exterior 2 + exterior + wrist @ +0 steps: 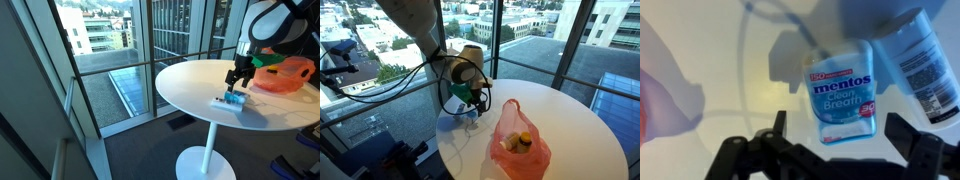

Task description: Put the blue box in the plastic

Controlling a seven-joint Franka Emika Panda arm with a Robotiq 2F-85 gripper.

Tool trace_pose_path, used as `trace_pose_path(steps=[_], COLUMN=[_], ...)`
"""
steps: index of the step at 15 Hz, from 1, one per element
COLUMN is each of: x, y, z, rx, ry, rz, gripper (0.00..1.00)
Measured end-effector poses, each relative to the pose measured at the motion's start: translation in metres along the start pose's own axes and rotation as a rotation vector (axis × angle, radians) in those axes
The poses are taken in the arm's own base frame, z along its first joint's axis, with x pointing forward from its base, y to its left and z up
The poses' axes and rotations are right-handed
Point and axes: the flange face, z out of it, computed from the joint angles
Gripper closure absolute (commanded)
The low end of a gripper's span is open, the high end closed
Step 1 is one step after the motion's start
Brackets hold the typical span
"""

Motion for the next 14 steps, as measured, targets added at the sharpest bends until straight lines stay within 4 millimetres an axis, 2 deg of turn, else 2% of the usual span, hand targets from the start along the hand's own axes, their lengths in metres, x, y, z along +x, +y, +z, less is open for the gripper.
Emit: trace_pose_path(steps=[5, 6, 7, 9, 12, 13, 14], x=[-0.003, -0.004, -0.005, -0.007, -0.008, -0.008, -0.007], y=[-0.002, -0.002, -0.002, -0.002, -0.002, -0.003, -0.003], z=[0.012, 0.015, 0.018, 0.024, 0.029, 0.029, 0.028], rx=[0.006, 0.005, 0.004, 0.003, 0.001, 0.001, 0.001], ry=[-0.022, -0.027, -0.034, -0.045, -0.054, -0.053, -0.051], rz=[-0.007, -0.007, -0.007, -0.007, -0.008, -0.008, -0.009], gripper=[0.00, 0.02, 0.26, 0.29, 0.54, 0.60, 0.61])
